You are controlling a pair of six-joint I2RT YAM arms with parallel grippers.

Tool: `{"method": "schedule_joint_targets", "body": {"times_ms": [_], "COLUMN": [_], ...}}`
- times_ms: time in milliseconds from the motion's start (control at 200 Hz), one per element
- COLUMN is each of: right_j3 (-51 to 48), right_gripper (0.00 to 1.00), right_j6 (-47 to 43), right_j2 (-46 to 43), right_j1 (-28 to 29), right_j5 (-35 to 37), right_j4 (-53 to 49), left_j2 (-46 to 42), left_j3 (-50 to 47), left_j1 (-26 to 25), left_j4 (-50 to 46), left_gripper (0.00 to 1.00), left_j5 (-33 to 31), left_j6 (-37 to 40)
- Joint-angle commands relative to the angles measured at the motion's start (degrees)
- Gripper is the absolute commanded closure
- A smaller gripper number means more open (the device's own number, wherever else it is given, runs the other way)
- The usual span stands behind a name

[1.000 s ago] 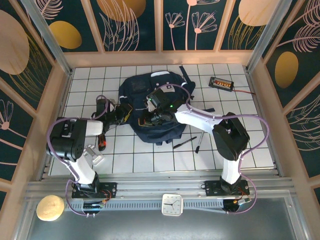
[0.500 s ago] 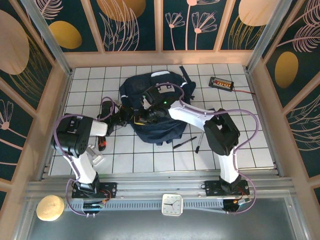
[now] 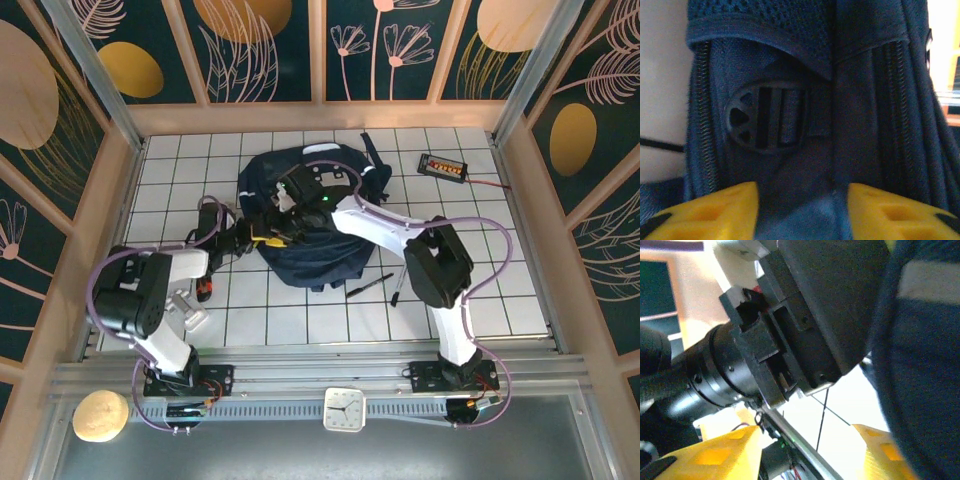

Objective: Pack books, pencil case, and school supplies into a backpack

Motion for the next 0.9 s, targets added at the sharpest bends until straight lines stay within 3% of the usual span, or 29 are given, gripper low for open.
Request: {"method": "schedule_joint_targets", "body": {"times_ms": [0, 150, 260, 365, 455, 580, 686, 891], "right_j3": [-4.7, -12.1, -15.7, -22.6, -27.0, -32.1, -37.7, -43.0], "right_gripper": [0.47, 0.45, 0.45, 0.45, 0.46, 0.46, 0.47, 0.47], "right_j6": [-2.9, -3.0, -3.9, -1.0, 1.0, 0.2, 0.1, 2.3], "right_j2": [-7.1, -17.1, -26.2, -34.5, -40.3, -45.8, -50.1, -53.5], "right_j1": [-0.4, -0.8, -1.7, -4.7, -8.9, -14.9, -19.6, -21.6], "right_j5": [-4.7, -3.0, 7.3, 12.2, 20.4, 28.0, 27.6, 25.1], "right_j4": [0.7, 3.4, -0.2, -1.2, -10.5, -20.2, -20.2, -17.2], "left_j2": [-5.7, -10.5, -13.6, -16.1, -14.8, -7.6, -2.8, 5.7], "left_j3": [3.4, 8.6, 13.4, 17.5, 24.0, 31.9, 35.1, 41.5], "left_j1": [0.5, 0.5, 0.6, -0.3, -7.2, -18.8, -25.7, -30.6], "left_j4": [-14.0, -24.9, -31.7, -35.1, -40.0, -45.7, -46.1, -48.5], "left_gripper": [0.01, 0.01, 0.01, 0.01, 0.01, 0.01, 0.01, 0.02], "left_j5": [0.2, -4.0, -8.1, -11.7, -19.2, -24.1, -27.6, -29.5], "left_j6": [8.3, 14.3, 18.9, 25.7, 38.9, 54.8, 64.0, 72.1]}}
